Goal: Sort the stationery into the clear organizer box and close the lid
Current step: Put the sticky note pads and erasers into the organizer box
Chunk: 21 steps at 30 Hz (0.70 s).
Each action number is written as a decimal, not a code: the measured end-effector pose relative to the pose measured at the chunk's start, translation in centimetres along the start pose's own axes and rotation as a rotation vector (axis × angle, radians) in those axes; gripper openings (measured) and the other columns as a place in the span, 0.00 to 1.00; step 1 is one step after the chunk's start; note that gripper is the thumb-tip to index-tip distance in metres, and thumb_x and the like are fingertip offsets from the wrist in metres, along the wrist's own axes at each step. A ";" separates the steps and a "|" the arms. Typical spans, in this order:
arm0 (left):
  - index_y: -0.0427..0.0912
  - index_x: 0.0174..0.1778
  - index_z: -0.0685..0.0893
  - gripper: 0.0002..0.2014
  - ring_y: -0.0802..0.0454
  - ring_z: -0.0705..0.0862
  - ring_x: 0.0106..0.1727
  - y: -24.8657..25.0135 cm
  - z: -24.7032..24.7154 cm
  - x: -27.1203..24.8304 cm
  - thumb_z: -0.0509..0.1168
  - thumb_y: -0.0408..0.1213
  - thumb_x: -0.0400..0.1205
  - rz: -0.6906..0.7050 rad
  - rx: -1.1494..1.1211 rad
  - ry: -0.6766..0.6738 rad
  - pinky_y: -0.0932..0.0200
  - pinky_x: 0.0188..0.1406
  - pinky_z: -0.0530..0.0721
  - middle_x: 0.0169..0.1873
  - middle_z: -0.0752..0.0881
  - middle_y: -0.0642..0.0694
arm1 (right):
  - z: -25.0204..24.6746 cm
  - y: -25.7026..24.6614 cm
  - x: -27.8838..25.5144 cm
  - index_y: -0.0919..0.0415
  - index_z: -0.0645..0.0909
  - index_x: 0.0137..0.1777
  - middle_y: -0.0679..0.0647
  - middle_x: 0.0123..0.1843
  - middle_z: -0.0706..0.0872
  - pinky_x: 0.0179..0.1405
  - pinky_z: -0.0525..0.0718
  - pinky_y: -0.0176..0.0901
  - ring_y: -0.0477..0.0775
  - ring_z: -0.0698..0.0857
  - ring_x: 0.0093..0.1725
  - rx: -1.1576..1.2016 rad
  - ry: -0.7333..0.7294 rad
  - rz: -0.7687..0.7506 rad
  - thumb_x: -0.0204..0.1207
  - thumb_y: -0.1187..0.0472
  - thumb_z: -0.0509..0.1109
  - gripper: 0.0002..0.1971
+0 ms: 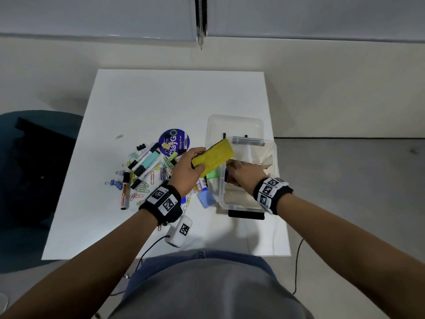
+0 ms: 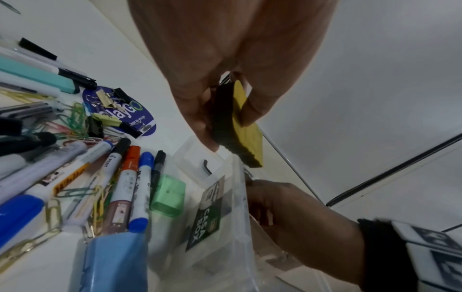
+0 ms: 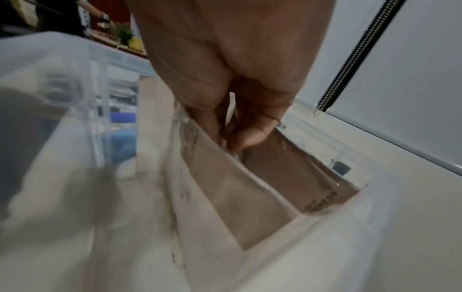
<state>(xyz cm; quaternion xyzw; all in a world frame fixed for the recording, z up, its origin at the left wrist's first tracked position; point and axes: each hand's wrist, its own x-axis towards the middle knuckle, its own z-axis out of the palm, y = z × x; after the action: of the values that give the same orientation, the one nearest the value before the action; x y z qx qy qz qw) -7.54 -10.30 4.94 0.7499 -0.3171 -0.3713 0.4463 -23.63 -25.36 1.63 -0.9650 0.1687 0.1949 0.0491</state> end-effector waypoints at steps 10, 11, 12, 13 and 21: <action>0.52 0.64 0.77 0.17 0.43 0.87 0.52 1.1 1.3 0.8 0.67 0.33 0.81 0.036 -0.044 0.001 0.40 0.55 0.87 0.53 0.85 0.44 | -3.4 2.3 -2.7 0.58 0.79 0.66 0.63 0.56 0.90 0.55 0.88 0.56 0.64 0.90 0.54 1.230 0.010 0.298 0.77 0.68 0.68 0.17; 0.51 0.63 0.77 0.16 0.42 0.87 0.54 1.1 1.3 1.0 0.66 0.33 0.81 0.041 -0.054 -0.030 0.39 0.55 0.87 0.55 0.85 0.43 | -4.3 2.4 -3.7 0.55 0.76 0.67 0.64 0.53 0.90 0.49 0.90 0.55 0.63 0.91 0.51 1.500 0.060 0.319 0.77 0.67 0.69 0.19; 0.51 0.62 0.77 0.15 0.42 0.86 0.56 1.3 1.4 1.1 0.66 0.33 0.82 0.045 -0.075 -0.071 0.39 0.55 0.87 0.57 0.84 0.42 | -4.7 2.5 -4.5 0.53 0.74 0.69 0.65 0.52 0.90 0.43 0.90 0.52 0.63 0.91 0.47 1.642 0.094 0.338 0.78 0.66 0.70 0.21; 0.51 0.62 0.77 0.14 0.41 0.86 0.57 1.6 1.6 1.4 0.66 0.34 0.82 0.053 -0.099 -0.117 0.40 0.56 0.87 0.58 0.84 0.41 | -5.0 2.6 -4.9 0.54 0.74 0.69 0.66 0.51 0.89 0.38 0.89 0.48 0.63 0.91 0.44 1.658 0.128 0.347 0.78 0.63 0.71 0.20; 0.39 0.59 0.76 0.17 0.43 0.84 0.47 1.3 4.1 4.4 0.64 0.48 0.83 -0.049 0.468 -0.082 0.56 0.46 0.79 0.50 0.82 0.38 | -4.9 6.5 -8.7 0.64 0.77 0.51 0.58 0.40 0.88 0.27 0.77 0.39 0.54 0.85 0.31 0.933 0.193 0.553 0.81 0.55 0.67 0.10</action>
<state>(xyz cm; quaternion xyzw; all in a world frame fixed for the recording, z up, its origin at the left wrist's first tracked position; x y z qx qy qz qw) -8.91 -16.20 3.59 0.8245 -0.3943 -0.3287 0.2380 -31.62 -29.60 9.40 -0.7740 0.4880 0.0157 0.4030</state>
